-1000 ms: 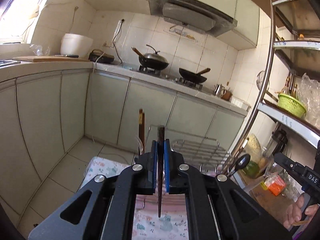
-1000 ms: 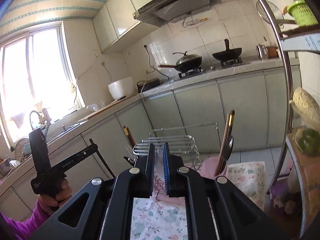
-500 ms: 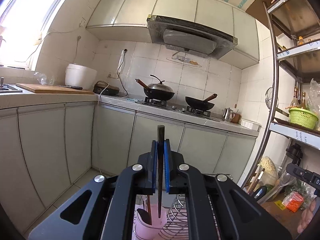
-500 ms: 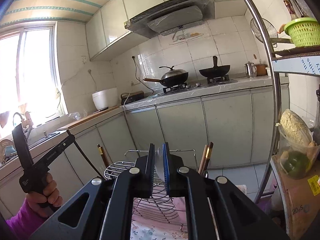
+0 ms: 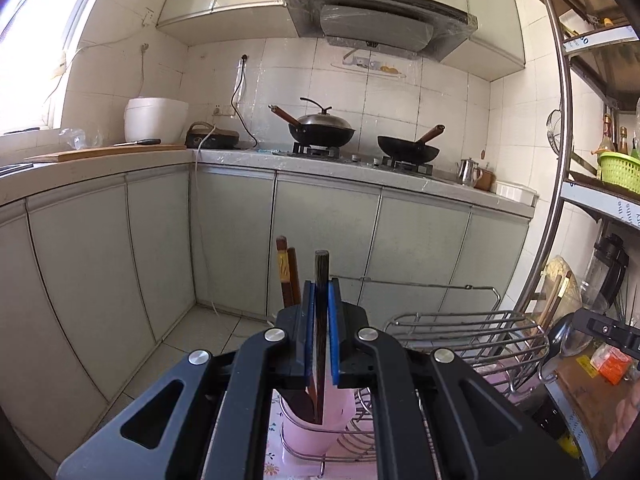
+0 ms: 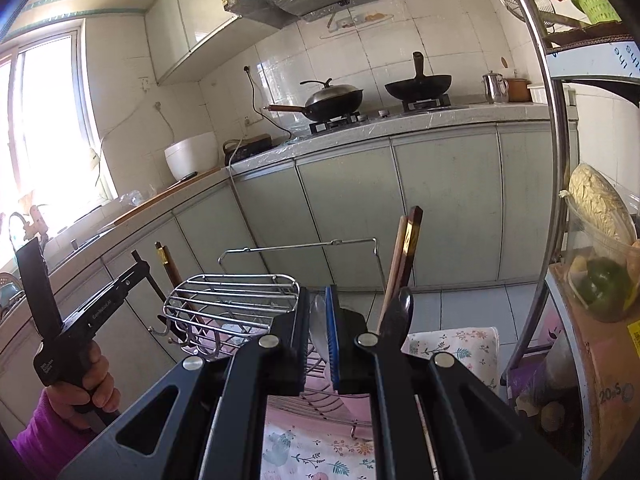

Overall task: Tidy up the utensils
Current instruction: 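Lift the clear spoon upright and carry it over the pink cup, then lower the clear spoon into the pink cup and open the right tool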

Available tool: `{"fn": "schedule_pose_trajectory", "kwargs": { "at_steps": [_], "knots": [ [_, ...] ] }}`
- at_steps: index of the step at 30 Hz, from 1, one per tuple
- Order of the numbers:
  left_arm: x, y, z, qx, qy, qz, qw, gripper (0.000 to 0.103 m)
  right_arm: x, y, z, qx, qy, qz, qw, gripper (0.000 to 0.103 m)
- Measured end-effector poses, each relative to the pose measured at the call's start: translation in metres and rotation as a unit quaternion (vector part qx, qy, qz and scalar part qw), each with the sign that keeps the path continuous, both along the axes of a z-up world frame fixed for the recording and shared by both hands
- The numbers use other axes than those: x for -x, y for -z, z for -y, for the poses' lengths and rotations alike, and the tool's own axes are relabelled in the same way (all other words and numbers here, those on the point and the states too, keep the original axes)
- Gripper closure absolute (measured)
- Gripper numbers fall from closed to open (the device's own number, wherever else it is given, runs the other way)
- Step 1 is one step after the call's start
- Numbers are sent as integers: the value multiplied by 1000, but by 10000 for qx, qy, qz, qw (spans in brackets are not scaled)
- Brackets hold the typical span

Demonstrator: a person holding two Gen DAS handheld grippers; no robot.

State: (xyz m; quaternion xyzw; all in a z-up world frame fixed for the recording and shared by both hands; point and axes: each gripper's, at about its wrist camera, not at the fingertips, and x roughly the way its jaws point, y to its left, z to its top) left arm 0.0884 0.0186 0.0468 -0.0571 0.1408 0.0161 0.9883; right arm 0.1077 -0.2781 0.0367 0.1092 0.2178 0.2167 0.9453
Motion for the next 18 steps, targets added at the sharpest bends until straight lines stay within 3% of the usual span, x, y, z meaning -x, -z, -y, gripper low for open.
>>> {"fn": "schedule_pose_trajectory", "kwargs": {
  "at_steps": [9, 14, 16, 18],
  "knots": [
    [-21, 33, -1, 36, 115, -793, 9968, 97, -8, 22, -14, 262, -44, -330, 9991, 95],
    [-20, 40, -1, 44, 194, -925, 9955, 96, -8, 30, -25, 484, -121, -427, 9978, 93],
    [-18, 39, 0, -14, 185, -898, 9958, 90, -6, 32, -29, 559, -134, -433, 9974, 90],
    [-14, 36, -1, -24, 187, -818, 9965, 81, -4, 30, -30, 594, -105, -405, 9974, 76]
  ]
}}
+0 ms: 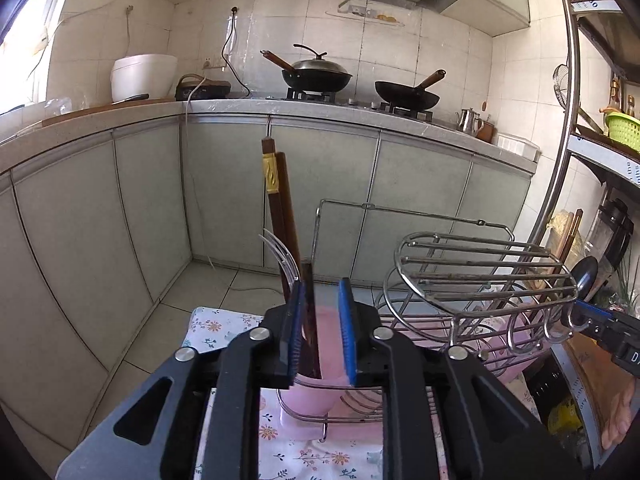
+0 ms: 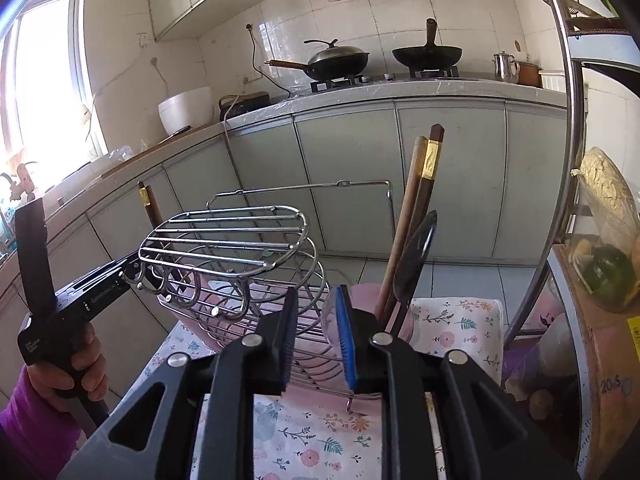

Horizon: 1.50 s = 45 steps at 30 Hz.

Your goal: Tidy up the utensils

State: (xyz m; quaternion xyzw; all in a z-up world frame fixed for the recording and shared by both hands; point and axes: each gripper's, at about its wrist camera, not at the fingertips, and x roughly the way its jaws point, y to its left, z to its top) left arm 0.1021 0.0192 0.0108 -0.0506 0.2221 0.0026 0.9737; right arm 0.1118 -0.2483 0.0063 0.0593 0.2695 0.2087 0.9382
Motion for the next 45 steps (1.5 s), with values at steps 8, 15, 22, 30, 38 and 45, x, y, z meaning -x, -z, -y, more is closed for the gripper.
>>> {"fn": "schedule_pose_trajectory", "kwargs": {
  "at_steps": [8, 15, 22, 30, 38, 45],
  "knots": [
    [18, -13, 1, 25, 71, 175, 9998, 69, 14, -10, 2, -49, -36, 153, 9999, 74],
    [39, -25, 7, 16, 238, 343, 9991, 67, 37, -25, 2, -72, -1, 440, 9990, 73],
    [63, -26, 19, 87, 377, 361, 9986, 59, 67, -26, -3, -204, 21, 780, 9967, 57],
    [89, -21, 32, 71, 344, 393, 9986, 57, 86, -4, -12, -225, 52, 703, 9973, 57],
    [103, -10, 38, 78, 274, 256, 9993, 52, 96, 16, -22, -16, 210, 629, 9978, 56],
    [109, 5, 49, -9, 273, 50, 9996, 52, 102, 31, -31, 187, 334, 575, 9976, 56]
  ]
}}
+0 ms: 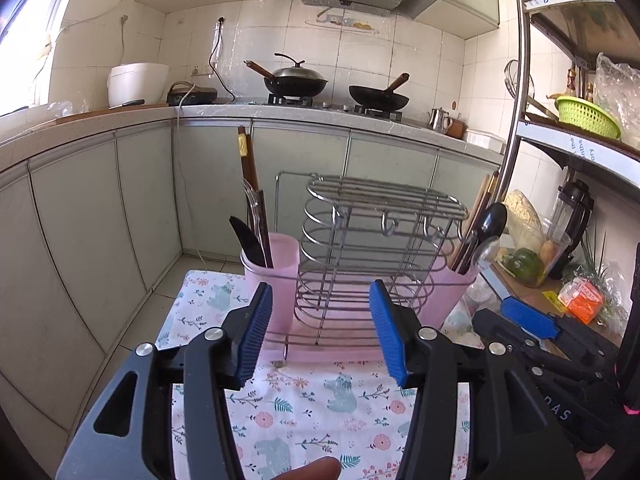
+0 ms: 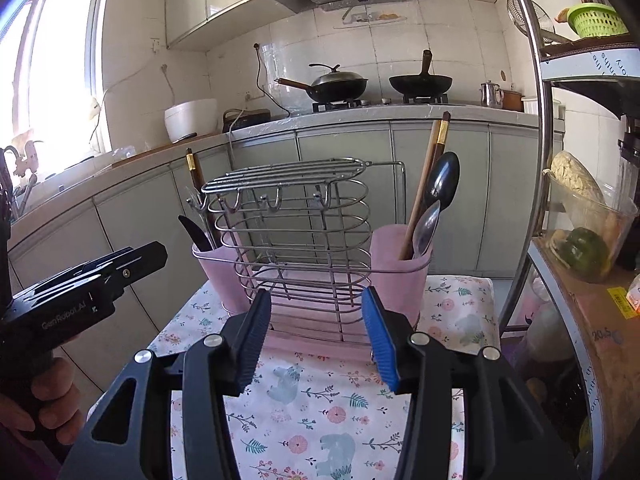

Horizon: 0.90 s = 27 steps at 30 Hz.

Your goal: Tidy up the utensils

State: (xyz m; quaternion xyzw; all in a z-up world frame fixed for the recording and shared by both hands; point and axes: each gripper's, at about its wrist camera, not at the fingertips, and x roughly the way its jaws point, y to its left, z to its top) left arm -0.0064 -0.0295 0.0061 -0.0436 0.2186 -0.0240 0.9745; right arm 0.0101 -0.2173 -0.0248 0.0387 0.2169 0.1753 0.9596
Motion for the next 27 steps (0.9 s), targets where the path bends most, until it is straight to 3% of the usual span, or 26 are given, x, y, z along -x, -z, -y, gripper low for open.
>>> {"fn": "schedule_pose_trajectory", "kwargs": {
  "at_steps": [11, 27],
  "knots": [
    [11, 13, 14, -247, -34, 6, 9997, 52, 5, 10, -2, 105, 154, -14, 9998, 56],
    [14, 28, 9, -133, -70, -139, 9998, 52, 8, 17, -11, 176, 162, -63, 9997, 56]
  ]
}}
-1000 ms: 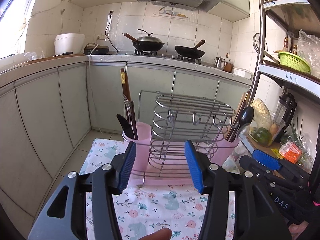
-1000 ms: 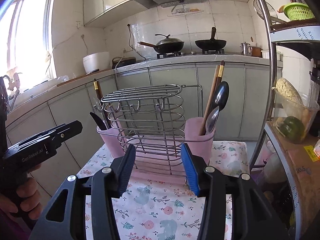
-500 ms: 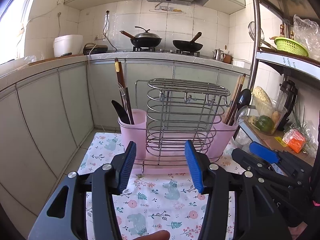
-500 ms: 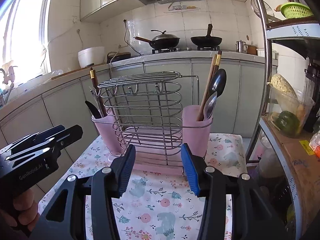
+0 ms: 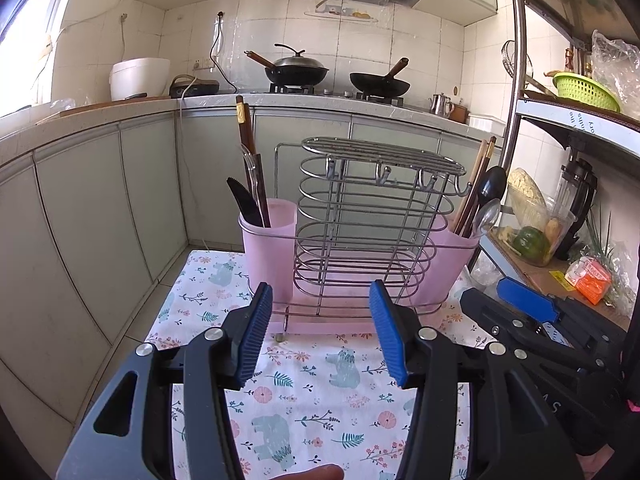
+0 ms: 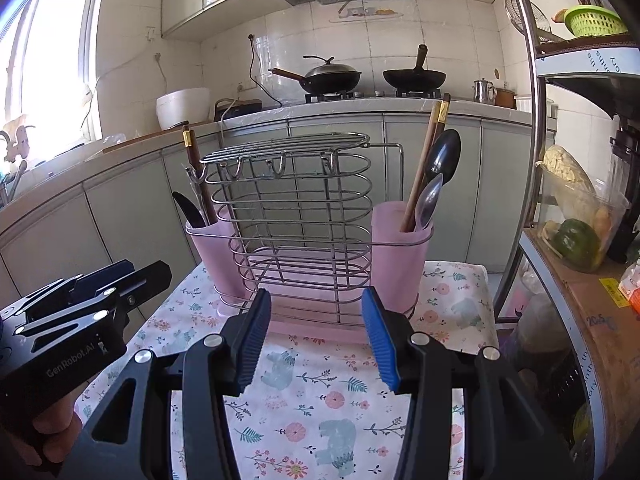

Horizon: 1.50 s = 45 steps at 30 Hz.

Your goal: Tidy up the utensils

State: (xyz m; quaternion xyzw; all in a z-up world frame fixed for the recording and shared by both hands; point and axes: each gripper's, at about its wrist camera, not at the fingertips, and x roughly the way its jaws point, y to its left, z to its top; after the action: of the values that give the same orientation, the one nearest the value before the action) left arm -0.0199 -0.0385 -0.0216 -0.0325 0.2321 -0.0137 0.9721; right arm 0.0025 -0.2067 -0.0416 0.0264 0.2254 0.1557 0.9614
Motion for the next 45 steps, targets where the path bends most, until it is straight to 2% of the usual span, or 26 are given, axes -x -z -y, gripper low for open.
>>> {"fn": "schedule_pose_trajectory", "kwargs": {
  "at_steps": [45],
  "knots": [
    [2, 5, 2, -16, 17, -19, 10000, 52, -1, 4, -7, 49, -50, -20, 10000, 56]
  ]
}}
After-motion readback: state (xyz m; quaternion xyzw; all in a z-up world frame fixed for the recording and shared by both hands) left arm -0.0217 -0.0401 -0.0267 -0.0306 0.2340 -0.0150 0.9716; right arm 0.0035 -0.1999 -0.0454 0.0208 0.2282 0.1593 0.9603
